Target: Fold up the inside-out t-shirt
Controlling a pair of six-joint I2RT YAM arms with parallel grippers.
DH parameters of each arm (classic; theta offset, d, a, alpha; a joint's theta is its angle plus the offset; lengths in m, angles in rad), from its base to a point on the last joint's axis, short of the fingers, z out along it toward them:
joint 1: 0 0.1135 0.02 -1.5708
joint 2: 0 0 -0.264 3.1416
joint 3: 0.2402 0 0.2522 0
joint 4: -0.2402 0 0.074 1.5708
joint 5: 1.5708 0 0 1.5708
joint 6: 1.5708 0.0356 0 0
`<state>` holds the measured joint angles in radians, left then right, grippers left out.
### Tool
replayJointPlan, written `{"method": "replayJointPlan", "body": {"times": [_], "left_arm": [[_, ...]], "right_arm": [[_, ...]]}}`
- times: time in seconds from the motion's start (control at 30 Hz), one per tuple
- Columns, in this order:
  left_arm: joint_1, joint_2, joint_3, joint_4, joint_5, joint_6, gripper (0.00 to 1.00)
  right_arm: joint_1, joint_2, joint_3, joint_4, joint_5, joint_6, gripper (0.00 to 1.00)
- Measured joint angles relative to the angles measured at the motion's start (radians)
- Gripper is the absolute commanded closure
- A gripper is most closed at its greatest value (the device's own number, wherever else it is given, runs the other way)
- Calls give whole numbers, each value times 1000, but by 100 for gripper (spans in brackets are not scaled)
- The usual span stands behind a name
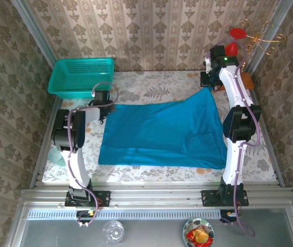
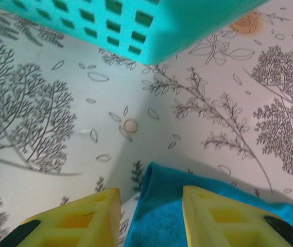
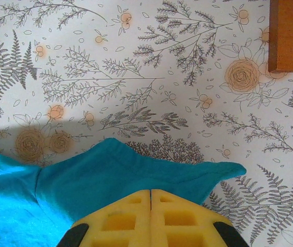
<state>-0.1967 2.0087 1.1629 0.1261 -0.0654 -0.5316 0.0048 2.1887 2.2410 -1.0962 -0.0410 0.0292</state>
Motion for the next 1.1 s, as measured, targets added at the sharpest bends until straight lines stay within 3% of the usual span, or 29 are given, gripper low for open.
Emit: {"method": "replayJointPlan", "body": {"times": [0.1,0.43,0.77,1.1], "left_arm": [[0,23,46,-32,11,-3,67],[1,33,76,-29,35,-13,100],[29,-47,-5,-21,44,-7,100],[48,-207,-114,25,71,4,100]], "right_arm": [[0,0,0,0,0,0,100],[0,0,0,-3,1,-5,99],[0,-9,-18,6,13,5,100],[-18,-200,-306,124,20,75,100]]}}
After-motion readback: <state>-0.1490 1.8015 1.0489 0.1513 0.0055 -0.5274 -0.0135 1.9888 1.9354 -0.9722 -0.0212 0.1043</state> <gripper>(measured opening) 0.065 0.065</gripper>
